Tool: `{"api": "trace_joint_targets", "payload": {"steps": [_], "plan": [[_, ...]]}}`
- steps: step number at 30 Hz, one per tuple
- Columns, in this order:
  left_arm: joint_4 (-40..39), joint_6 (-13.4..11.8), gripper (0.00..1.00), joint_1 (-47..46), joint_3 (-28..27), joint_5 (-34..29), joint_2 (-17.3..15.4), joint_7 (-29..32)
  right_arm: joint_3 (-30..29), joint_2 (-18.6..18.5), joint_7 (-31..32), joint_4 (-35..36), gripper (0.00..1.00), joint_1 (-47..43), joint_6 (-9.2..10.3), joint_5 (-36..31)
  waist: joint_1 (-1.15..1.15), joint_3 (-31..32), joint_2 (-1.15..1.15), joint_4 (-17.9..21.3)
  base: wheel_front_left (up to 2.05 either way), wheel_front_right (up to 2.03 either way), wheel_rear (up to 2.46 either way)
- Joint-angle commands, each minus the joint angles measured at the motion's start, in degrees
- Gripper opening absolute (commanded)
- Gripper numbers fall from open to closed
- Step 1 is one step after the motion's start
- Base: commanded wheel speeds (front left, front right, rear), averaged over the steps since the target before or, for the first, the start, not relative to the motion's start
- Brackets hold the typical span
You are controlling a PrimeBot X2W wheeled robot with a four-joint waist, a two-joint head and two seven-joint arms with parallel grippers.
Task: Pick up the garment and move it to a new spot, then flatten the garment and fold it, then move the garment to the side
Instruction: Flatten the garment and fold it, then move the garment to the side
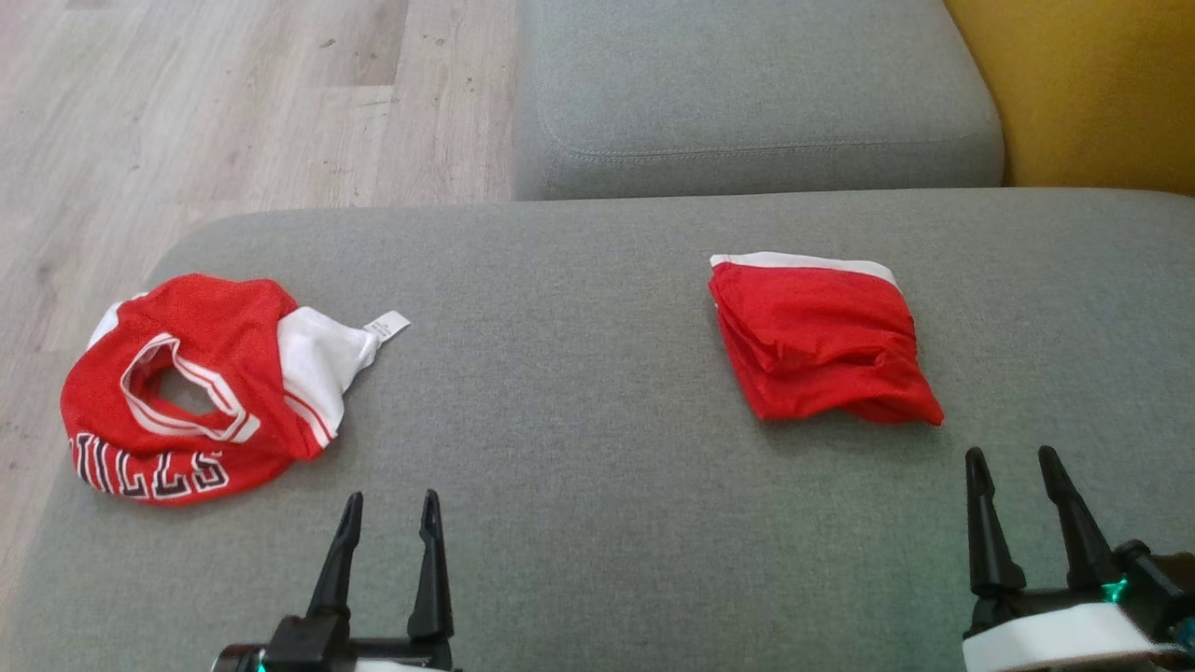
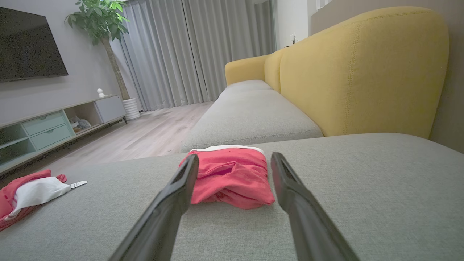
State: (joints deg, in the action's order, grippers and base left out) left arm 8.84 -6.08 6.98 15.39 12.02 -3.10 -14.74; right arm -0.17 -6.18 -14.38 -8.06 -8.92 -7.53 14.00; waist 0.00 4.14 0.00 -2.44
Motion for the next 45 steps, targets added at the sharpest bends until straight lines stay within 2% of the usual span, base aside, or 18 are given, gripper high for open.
{"api": "trace_joint_targets", "payload": {"steps": [1,19,23,28,36,39,43,44,45], "plan": [[-1.64,-0.36,1.00,-2.16,-2.06,-0.59,0.22,-0.26,1.14,-0.80,-0.62,1.88,1.00,1.69,0.04,-0.51,0.00,0.00,0.00,0.00,0.00,0.00,0.00],[-1.85,-0.69,1.00,-3.25,-1.77,-0.81,0.22,-0.26,0.43,-1.07,-0.62,1.04,1.00,2.93,0.04,0.26,0.00,-2.84,0.00,-1.54,0.00,0.00,0.00],[-2.39,-1.14,1.00,-4.10,-1.45,-0.89,0.22,-0.26,0.44,-2.21,-0.62,-1.98,1.00,6.26,0.04,2.33,0.00,-5.17,0.00,-2.18,0.00,0.00,0.00],[-4.33,-1.64,1.00,-7.72,0.36,-0.79,0.22,-0.26,0.92,-6.24,-0.20,-9.21,1.00,15.29,0.04,8.13,0.00,-11.31,0.00,-3.76,0.00,0.00,0.00],[-5.42,-2.40,1.00,-12.77,3.92,0.32,0.22,-0.26,4.06,-13.94,12.34,-21.55,1.00,29.45,0.04,18.06,0.00,-17.66,0.00,-5.96,0.00,0.00,0.00],[-5.29,-2.65,1.00,-14.06,4.77,0.64,0.23,-0.26,5.03,-15.40,15.91,-25.71,1.00,32.51,0.04,19.91,0.00,-19.03,0.00,-6.67,0.00,0.00,0.00],[-5.18,-2.96,1.00,-14.82,4.98,0.85,0.23,-0.26,7.31,-15.44,17.98,-28.13,1.00,34.29,0.04,23.02,0.00,-19.78,0.00,-6.87,0.00,0.00,0.00],[-5.15,-3.07,1.00,-14.93,4.92,0.86,0.23,-0.26,8.36,-15.53,18.39,-28.54,0.89,34.73,0.04,23.98,0.00,-19.98,0.00,-6.79,0.00,0.00,0.00],[-5.12,-3.14,1.00,-15.03,4.85,0.84,0.23,-0.26,9.41,-15.70,18.63,-28.79,0.33,35.11,0.04,24.91,0.00,-20.20,0.00,-6.66,0.00,0.00,0.00]]}}
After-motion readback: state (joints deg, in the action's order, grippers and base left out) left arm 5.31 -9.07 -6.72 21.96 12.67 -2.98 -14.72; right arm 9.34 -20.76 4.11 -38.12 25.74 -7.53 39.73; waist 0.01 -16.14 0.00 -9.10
